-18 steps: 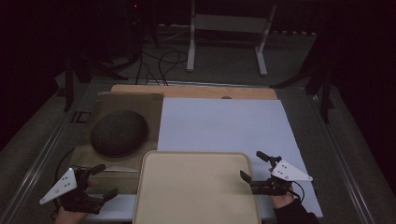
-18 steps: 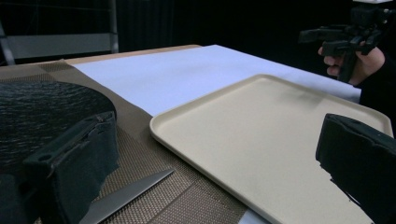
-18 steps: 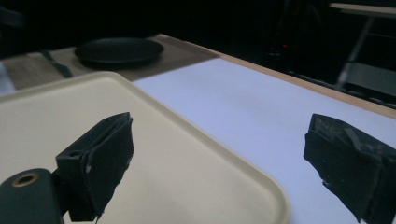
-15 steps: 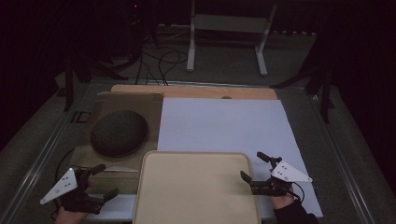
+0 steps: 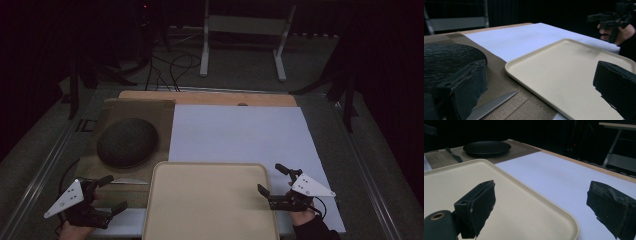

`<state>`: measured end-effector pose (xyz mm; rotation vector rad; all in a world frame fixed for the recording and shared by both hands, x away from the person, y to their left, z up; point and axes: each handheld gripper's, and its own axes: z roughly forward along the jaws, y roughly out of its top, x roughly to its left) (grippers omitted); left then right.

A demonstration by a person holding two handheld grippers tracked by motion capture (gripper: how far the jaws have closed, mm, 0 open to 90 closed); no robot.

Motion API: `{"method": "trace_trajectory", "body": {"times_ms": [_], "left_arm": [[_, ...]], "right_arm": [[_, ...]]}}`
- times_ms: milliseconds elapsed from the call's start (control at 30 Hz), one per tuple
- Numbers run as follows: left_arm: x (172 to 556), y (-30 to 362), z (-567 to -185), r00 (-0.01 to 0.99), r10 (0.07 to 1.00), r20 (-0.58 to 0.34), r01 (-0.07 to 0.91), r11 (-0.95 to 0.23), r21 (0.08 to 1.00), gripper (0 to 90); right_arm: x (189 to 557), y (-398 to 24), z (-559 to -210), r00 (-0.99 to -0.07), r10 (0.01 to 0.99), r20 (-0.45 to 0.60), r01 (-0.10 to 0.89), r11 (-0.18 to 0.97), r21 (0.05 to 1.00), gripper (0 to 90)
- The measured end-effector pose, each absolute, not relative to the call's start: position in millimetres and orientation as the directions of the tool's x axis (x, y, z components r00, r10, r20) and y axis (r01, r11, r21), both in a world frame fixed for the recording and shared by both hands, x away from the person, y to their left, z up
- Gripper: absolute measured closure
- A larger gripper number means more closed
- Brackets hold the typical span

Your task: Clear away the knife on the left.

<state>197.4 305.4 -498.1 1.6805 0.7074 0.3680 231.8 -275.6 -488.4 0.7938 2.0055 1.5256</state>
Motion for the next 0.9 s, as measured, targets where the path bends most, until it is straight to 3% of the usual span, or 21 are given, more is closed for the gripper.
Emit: {"method": "trace_trajectory", "body": {"times_ms": [900], "left_arm": [[211, 319, -449, 0.802, 0.597, 0.004, 0.266, -0.364, 0.893, 0.0]], "right_arm": [[231, -271, -486, -0.705, 0.708, -0.038, 0.153, 0.204, 0.967, 8.2]]}}
